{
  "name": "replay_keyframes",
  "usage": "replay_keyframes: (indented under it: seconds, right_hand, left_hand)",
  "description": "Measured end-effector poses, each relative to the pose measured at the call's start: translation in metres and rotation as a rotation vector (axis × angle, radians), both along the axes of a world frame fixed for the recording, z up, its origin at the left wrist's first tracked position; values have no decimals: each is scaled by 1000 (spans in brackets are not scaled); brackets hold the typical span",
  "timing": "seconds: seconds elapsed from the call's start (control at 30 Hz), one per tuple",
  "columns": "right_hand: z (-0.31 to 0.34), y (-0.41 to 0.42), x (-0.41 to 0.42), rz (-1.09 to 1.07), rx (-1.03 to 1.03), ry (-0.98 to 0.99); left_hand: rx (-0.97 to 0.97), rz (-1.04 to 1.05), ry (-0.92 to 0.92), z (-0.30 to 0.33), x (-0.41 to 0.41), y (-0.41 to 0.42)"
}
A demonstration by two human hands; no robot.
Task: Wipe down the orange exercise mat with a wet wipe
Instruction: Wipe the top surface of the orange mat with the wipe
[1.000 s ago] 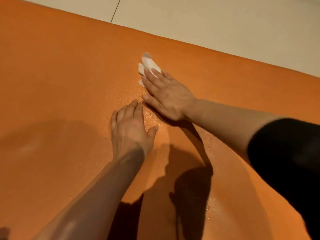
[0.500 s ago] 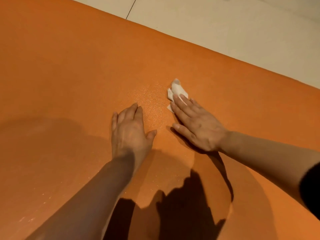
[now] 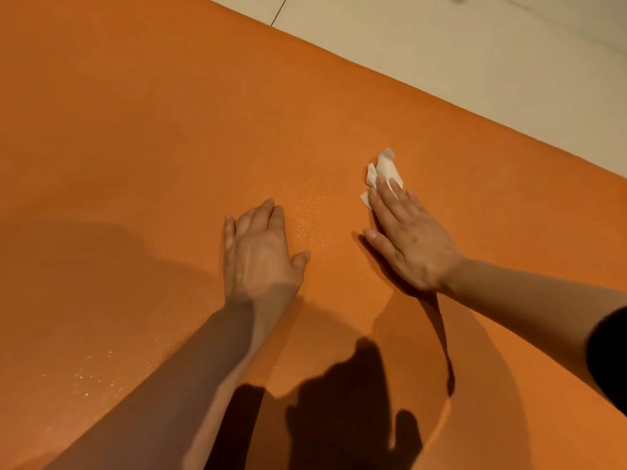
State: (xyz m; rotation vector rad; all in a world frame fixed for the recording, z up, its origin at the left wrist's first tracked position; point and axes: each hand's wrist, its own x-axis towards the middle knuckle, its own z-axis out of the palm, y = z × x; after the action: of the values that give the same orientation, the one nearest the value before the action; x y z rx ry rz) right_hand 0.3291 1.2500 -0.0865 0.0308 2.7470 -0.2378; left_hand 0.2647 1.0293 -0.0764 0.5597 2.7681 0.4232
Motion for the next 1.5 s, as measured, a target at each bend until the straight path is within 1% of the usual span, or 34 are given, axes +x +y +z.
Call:
replay_keyframes:
  seconds: [0.1, 0.17, 0.23, 0.3, 0.37, 0.47, 0.53, 0.6, 0.67, 0.73, 0.8, 0.87, 0.93, 1.03, 1.1, 1.17, 1.23, 1.27, 1.33, 1.4, 1.5]
  right_hand:
    - [1, -38, 4, 174, -83, -14]
    - [0, -55, -16, 224, -110, -3]
    - [0, -59, -48, 198, -99, 4]
    - [1, -48, -76, 161, -38, -6]
    - [1, -28, -83, 92, 17, -11]
    - [0, -9, -58, -18, 20, 4]
    - [-1, -12, -32, -22, -5, 22]
    - [1, -27, -6, 57, -65, 15]
    - [4, -49, 8, 195, -107, -24]
    - [5, -65, 3, 294, -122, -48]
    - [7, -70, -23, 302, -109, -44]
    - [5, -65, -52, 246, -63, -45]
    - [4, -55, -62, 141, -34, -61]
    - [0, -51, -33, 24, -37, -43]
    - [3, -60, -3, 65, -70, -21]
    - [8, -75, 17, 224, -136, -57]
    - [10, -88, 17, 336, -175, -80]
    - [11, -94, 8, 350, -186, -84]
    - [10, -99, -17, 318, -167, -84]
    - [8, -92, -37, 277, -88, -93]
    - [5, -75, -23, 215, -22, -75]
  left_hand:
    - [-7, 9, -1, 1, 3, -5]
    - [-6, 21, 6, 2, 3, -10]
    - [-11, 30, 11, 2, 3, -13]
    - [-19, 36, 10, 2, 4, -15]
    - [-19, 32, 7, 3, 5, -14]
    - [-26, 26, 0, 5, 6, -16]
    - [-25, 26, 2, 4, 6, -19]
    - [-35, 23, -1, 5, 7, -23]
    - [-40, 26, -2, 6, 8, -27]
    - [-46, 31, -2, 6, 9, -31]
    - [-51, 38, -5, 7, 9, -33]
    - [-50, 47, -4, 8, 11, -35]
    - [-54, 47, -11, 8, 14, -35]
    - [-57, 51, -18, 10, 19, -39]
    - [-56, 46, -9, 10, 21, -42]
    - [-60, 39, -10, 12, 24, -47]
    - [-58, 29, -6, 12, 28, -51]
    - [-63, 22, -2, 13, 30, -53]
    - [-76, 11, 3, 15, 34, -55]
    - [-95, 4, 12, 17, 35, -57]
    - [-127, -3, 10, 21, 36, -60]
